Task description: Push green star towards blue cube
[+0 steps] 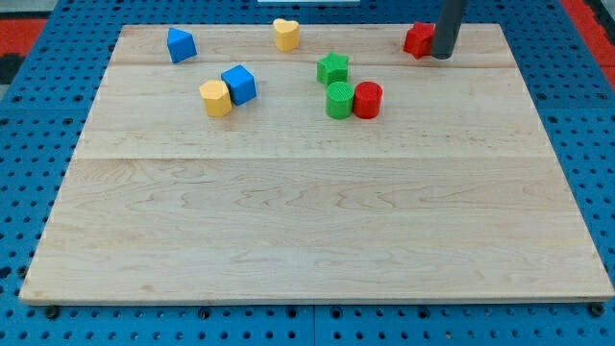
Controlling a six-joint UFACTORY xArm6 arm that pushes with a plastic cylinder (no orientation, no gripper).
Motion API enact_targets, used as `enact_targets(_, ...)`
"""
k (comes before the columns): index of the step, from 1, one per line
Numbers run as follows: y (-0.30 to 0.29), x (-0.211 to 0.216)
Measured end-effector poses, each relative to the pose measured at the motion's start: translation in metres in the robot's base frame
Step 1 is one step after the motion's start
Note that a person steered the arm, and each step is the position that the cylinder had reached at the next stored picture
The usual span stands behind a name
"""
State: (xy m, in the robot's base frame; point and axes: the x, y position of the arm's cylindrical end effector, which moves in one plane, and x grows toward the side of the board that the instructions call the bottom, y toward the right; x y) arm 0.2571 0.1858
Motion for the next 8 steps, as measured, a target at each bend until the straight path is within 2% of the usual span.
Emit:
enact_targets(2,0.008,0.016)
enact_targets(3,0.006,0.069)
enact_targets(4,-0.003,0.069)
enact_targets(5,-0.028,0.063)
enact_targets(6,-0.067,0.037)
enact_targets(7,-0.137,0.030)
enact_targets(8,-0.176,0.026)
